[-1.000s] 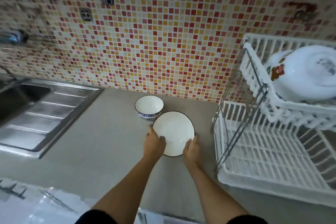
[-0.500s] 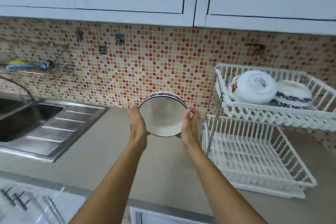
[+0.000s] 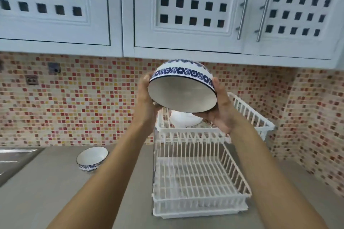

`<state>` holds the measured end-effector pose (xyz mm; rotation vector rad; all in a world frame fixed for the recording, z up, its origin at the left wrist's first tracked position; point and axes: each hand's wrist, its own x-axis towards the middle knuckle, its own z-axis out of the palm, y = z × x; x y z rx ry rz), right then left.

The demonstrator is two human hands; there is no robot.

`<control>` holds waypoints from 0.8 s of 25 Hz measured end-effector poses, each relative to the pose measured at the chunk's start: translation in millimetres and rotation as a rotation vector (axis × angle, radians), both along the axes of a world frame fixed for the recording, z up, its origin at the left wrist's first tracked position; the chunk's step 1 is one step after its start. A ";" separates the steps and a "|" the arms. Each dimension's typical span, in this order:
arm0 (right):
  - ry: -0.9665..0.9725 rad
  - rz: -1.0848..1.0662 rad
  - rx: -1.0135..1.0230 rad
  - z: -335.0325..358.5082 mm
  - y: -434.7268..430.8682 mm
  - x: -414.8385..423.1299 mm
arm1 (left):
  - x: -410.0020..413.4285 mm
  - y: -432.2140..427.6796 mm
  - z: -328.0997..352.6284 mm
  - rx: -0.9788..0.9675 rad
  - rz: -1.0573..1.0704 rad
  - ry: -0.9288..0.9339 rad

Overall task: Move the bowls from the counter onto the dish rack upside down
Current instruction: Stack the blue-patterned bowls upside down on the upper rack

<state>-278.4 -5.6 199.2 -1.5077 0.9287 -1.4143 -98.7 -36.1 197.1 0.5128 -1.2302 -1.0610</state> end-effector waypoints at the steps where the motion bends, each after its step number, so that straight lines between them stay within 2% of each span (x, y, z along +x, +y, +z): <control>1: 0.015 -0.038 -0.026 4.5 -2.8 -24.8 | -19.4 -5.5 3.6 -0.035 -0.023 -0.073; 5: 0.176 -0.187 -0.155 12.5 -16.8 -118.9 | -88.6 -33.9 22.6 -0.118 0.121 -0.593; 7: 0.308 -0.266 -0.235 10.4 -26.6 -155.8 | -117.2 -45.8 33.3 -0.140 0.087 -0.761; 11: 0.419 -0.261 -0.299 1.9 -55.5 -205.7 | -161.3 -64.6 38.5 -0.120 -0.068 -0.895; 16: 0.565 -0.211 -0.244 -4.8 -99.6 -231.0 | -210.7 -93.2 33.1 0.001 0.170 -0.939; 20: 0.617 -0.183 -0.178 -23.8 -127.4 -243.1 | -231.9 -112.2 15.8 0.094 0.216 -1.032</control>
